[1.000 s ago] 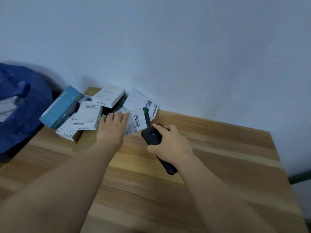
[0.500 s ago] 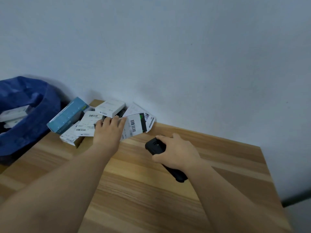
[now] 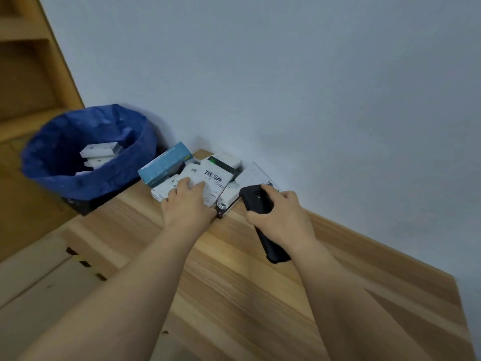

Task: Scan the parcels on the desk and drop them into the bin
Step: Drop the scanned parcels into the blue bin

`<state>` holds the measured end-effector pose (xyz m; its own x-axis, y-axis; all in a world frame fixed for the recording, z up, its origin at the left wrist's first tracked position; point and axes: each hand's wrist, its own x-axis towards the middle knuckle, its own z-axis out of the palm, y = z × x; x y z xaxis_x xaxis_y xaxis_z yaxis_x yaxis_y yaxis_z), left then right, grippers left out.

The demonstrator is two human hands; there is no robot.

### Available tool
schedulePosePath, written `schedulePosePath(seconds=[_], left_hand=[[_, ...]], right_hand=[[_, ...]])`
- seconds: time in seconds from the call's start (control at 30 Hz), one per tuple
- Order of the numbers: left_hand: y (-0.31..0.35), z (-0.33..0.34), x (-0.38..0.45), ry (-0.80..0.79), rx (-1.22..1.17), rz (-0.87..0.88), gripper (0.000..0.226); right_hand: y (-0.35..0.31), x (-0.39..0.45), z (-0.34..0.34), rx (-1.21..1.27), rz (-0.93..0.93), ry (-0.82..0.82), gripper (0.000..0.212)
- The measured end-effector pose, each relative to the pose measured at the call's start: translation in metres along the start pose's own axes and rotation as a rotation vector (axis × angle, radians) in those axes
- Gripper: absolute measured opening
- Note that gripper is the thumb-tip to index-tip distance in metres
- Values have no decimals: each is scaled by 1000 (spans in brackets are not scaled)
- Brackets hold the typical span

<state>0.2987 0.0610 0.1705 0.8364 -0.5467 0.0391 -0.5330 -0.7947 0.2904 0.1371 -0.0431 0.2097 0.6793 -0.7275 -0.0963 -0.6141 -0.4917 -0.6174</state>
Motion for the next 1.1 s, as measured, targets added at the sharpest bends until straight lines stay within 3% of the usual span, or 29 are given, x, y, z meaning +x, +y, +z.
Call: schedulePosePath(seconds=[0.23, 0.53, 0.73, 1.1], left_hand=[[-93, -46, -41, 132, -117, -294, 62], [-313, -146, -83, 350, -18, -573, 54], [-430, -195, -107, 436, -73, -726, 54], [-563, -206, -68, 415, -52, -879, 55]], right_hand=[[-101, 8, 70, 81, -94, -1, 74], [-282, -29, 225, 243, -233, -123, 78], [-372, -53, 309, 285, -343, -189, 77], [-492, -24, 434, 229, -441, -328, 79]])
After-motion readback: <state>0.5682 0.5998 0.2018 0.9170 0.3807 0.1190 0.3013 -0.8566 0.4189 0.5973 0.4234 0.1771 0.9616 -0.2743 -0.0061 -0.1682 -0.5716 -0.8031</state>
